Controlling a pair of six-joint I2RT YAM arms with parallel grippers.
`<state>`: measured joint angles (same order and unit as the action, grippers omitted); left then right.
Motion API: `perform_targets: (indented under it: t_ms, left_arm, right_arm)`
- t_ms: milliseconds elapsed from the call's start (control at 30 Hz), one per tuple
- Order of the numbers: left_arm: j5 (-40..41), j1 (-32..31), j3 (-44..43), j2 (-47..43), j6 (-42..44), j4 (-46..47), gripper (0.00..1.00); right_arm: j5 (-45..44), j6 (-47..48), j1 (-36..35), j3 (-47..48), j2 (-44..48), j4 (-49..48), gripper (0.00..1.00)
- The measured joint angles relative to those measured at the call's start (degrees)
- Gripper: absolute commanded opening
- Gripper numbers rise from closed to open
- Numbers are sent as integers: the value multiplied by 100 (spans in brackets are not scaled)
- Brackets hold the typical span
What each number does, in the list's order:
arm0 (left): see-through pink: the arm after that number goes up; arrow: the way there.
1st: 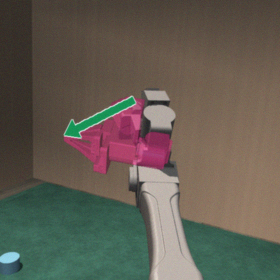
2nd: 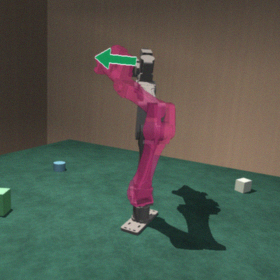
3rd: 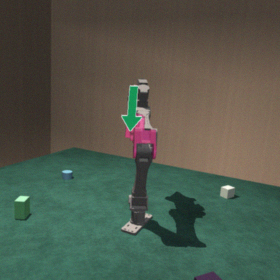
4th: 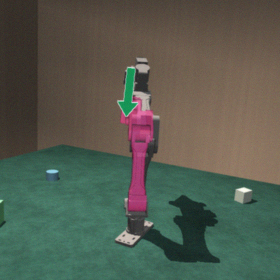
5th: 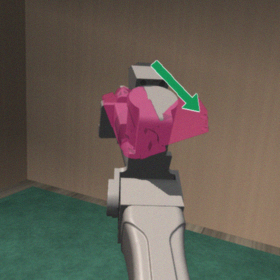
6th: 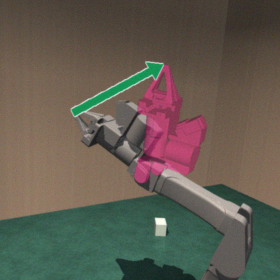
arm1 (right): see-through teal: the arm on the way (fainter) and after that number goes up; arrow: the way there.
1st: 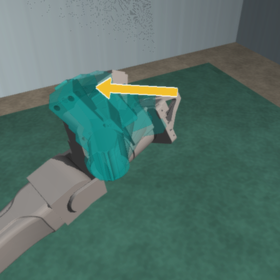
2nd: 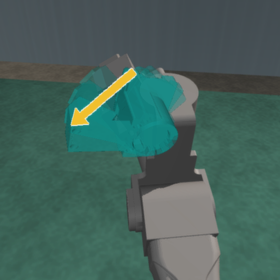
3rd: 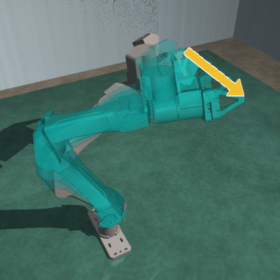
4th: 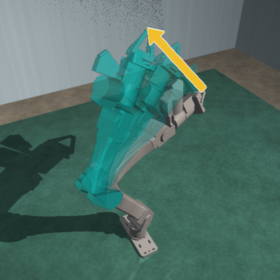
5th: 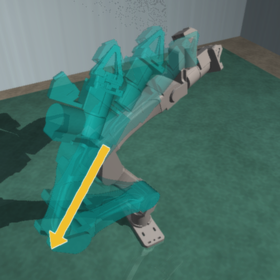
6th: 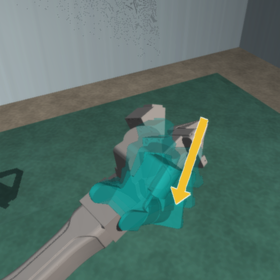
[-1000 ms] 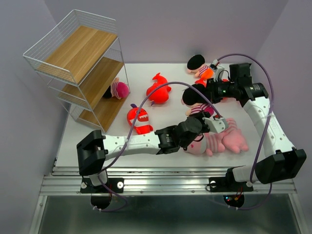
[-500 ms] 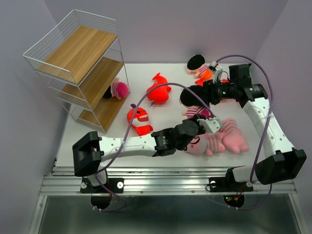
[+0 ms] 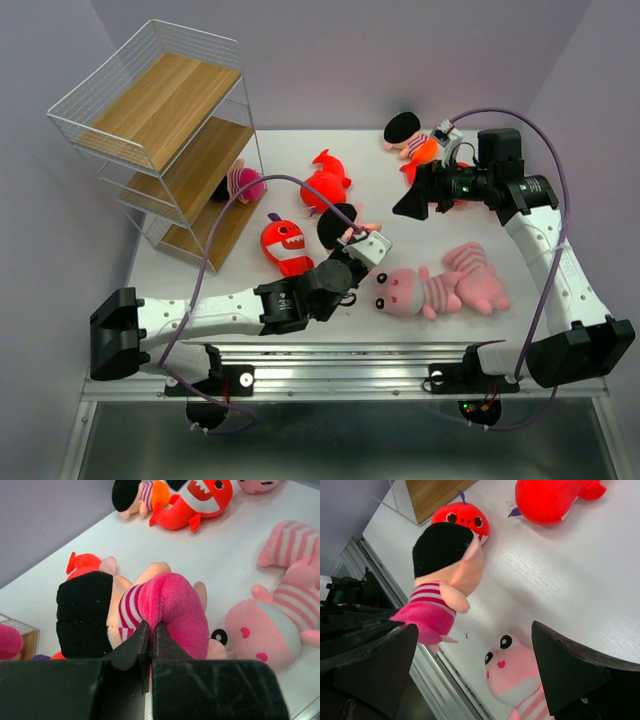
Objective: Place and organize the stuffed toys onto the shelf
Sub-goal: Pass the stuffed toy from the right arm to the left, then place the stuffed toy onto shelf
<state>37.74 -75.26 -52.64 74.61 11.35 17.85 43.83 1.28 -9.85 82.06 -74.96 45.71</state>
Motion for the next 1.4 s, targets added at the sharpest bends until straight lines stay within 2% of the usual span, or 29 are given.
perform_targets:
  t_ms: [133,300,500,767,967,1133,1400]
  left_arm:
    - [437,0,199,-476,-374,-31,0]
    - [1134,79,210,-822,-651,-61,0]
    - [1550,678,262,-894,-807,-245,0]
    - [1397,1576,509,-935,-693,-249,0]
    - [1128,2052,529,-828,-470,-153,0]
    - [866,2461,529,-728,-367,-70,0]
    - [387,2983,697,-444,-533,26,0]
  right_arm:
    - [7,7,0,-61,76,-136,100]
    - [13,127,0,-597,120,-437,100]
    - [155,415,0,-1185,120,-684,100]
    - [470,813,0,-1620,120,-929,100]
    - [778,1058,0,-1821,109,-1043,100]
    - [1416,1434,0,-2100,109,-1062,100]
    - [1777,1803,0,-2317,109,-1043,100]
